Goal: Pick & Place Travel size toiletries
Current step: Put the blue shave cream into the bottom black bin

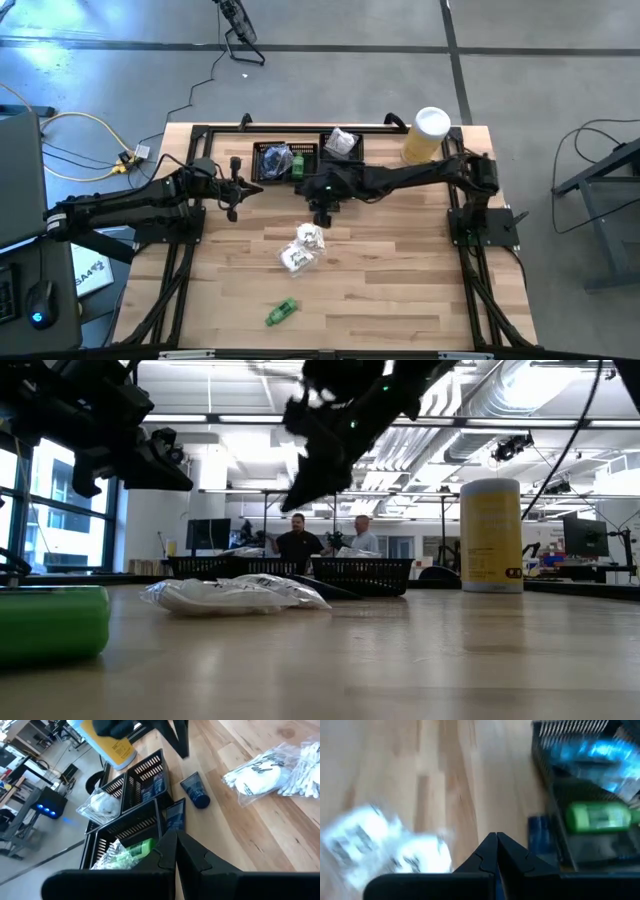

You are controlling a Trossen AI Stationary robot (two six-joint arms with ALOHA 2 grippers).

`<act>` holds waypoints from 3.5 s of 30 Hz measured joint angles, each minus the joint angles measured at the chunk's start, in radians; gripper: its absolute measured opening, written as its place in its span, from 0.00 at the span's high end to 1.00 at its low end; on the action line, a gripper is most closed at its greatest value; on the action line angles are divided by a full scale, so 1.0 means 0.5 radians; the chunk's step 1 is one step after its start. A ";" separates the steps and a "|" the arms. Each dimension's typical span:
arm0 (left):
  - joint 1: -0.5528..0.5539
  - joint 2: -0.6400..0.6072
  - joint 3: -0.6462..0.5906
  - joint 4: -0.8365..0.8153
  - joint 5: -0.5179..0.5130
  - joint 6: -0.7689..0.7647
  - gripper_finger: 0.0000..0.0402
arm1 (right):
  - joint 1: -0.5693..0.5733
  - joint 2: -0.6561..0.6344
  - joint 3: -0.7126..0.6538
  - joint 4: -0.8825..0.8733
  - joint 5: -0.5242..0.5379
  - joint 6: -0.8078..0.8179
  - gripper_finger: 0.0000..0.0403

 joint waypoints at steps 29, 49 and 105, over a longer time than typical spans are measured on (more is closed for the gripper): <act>-0.001 -0.001 0.000 0.001 -0.015 0.000 1.00 | -0.214 0.318 0.564 -0.746 -0.358 -0.327 0.99; 0.000 0.000 0.000 -0.006 -0.016 0.001 1.00 | -0.177 0.349 0.585 -0.669 -0.103 -0.377 0.97; -0.001 -0.001 0.002 -0.020 -0.014 -0.002 1.00 | -0.116 0.676 0.564 -0.675 -0.305 -0.291 0.39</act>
